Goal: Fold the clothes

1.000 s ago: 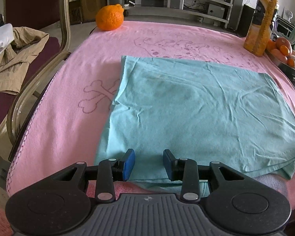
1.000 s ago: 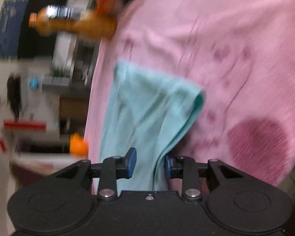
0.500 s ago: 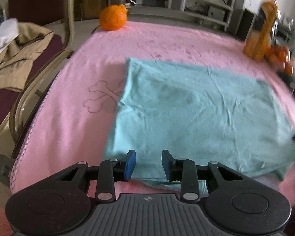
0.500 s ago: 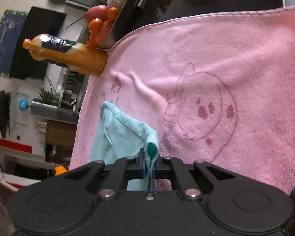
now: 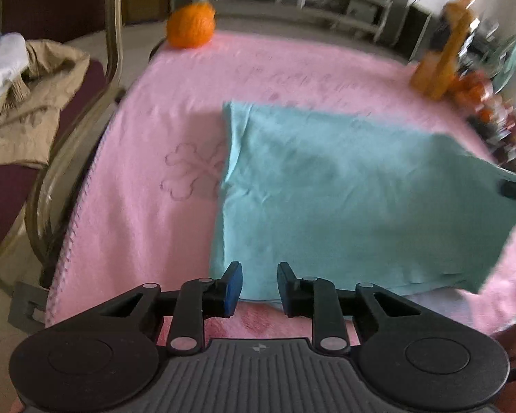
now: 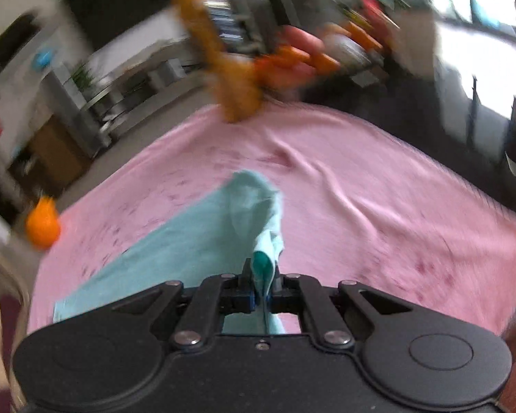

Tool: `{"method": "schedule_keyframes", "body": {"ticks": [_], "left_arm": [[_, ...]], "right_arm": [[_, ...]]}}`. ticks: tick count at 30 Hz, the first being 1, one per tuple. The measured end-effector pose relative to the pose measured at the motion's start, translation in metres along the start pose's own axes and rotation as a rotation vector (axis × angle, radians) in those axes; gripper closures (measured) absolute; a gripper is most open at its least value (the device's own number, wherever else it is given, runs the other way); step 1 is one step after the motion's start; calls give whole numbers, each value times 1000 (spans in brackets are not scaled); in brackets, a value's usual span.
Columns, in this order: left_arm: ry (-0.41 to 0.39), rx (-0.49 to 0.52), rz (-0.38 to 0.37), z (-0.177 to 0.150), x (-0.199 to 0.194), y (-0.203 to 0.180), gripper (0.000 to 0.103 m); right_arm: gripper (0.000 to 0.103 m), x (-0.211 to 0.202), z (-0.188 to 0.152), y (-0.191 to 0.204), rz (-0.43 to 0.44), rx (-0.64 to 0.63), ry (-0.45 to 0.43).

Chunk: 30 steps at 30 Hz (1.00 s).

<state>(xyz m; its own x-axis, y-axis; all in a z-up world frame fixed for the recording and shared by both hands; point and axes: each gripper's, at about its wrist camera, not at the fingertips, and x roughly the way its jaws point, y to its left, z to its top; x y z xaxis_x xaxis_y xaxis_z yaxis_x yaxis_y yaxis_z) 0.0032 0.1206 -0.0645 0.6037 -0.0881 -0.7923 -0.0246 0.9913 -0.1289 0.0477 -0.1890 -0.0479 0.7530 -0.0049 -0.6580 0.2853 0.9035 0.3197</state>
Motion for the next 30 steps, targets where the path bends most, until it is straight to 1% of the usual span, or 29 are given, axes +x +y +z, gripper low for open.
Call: {"method": "schedule_keyframes", "body": {"ticks": [2, 4, 7, 10, 11, 13, 15, 17, 20, 22, 25, 28, 30], "left_arm": [[-42, -9, -27, -2, -20, 9, 74], [-68, -47, -42, -7, -34, 25, 74], [-92, -125, -69, -14, -48, 52, 74], [-113, -193, -82, -22, -56, 75, 74], [-119, -209, -81, -25, -57, 81, 74], [-114, -221, -81, -27, -53, 84, 74], [-104, -231, -86, -28, -48, 86, 74], [-93, -241, -90, -29, -43, 87, 74], [-78, -256, -97, -30, -35, 89, 74], [-79, -263, -99, -31, -34, 89, 74], [-75, -282, -91, -33, -32, 92, 76], [-65, -303, -81, -34, -30, 94, 76], [-59, -315, -73, -34, -29, 95, 76]], "right_arm": [[97, -7, -5, 38, 30, -135, -41], [97, -10, -13, 76, 74, -263, -70], [97, -10, -36, 135, 171, -467, -82], [97, -8, -73, 188, 310, -691, -61], [97, -7, -87, 202, 344, -768, -48], [98, 1, -116, 220, 381, -899, 3], [97, 11, -138, 227, 388, -988, 51], [97, 17, -150, 228, 382, -1028, 71], [97, 17, -143, 223, 396, -973, 88], [98, 11, -133, 218, 422, -918, 64], [98, -3, -127, 212, 479, -868, 16], [98, -12, -134, 211, 515, -920, 1], [98, -13, -143, 212, 518, -964, 7]]}}
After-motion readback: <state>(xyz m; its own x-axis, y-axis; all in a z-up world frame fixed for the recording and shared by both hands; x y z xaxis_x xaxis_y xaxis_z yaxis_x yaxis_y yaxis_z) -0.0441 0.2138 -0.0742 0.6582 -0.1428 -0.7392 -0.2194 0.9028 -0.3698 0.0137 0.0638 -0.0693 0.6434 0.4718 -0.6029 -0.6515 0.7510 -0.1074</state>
